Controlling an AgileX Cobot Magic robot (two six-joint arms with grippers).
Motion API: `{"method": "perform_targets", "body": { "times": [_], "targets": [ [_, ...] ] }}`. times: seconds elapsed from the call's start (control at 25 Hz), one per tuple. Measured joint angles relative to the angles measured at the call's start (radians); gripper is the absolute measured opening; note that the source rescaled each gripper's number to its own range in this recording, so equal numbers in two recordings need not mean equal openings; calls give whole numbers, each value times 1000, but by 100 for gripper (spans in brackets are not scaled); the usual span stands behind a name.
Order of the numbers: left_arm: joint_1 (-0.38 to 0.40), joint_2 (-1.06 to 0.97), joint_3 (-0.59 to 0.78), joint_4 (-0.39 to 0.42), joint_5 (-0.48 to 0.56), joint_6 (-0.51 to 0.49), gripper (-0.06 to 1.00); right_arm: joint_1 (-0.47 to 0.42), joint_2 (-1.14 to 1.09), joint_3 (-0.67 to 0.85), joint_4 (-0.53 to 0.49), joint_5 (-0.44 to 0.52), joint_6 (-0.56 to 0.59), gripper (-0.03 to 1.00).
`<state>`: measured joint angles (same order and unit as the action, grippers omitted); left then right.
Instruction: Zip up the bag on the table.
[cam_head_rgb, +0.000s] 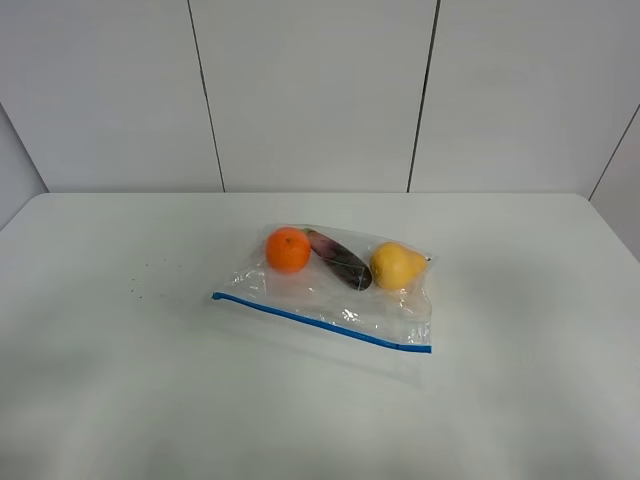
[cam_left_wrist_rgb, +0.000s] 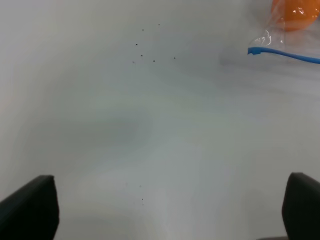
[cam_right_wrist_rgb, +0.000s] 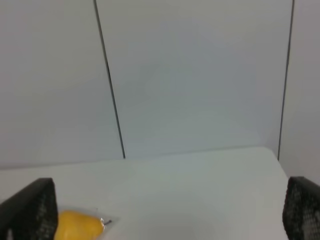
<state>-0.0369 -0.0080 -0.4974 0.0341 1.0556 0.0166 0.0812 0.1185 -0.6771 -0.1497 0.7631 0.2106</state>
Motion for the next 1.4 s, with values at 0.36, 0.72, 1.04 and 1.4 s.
{"method": "perform_targets", "body": {
  "times": [0.36,0.72,1.04,1.4],
  "targets": [
    [0,0,0,0,0,0,100,0,-124,1,-4,121,6,100],
    [0,0,0,0,0,0,100,0,-124,58,0,183,24,100],
    [0,0,0,0,0,0,100,0,-124,90,1,262,5,100],
    [0,0,0,0,0,0,100,0,-124,171,23,267,-18,100]
  ]
}}
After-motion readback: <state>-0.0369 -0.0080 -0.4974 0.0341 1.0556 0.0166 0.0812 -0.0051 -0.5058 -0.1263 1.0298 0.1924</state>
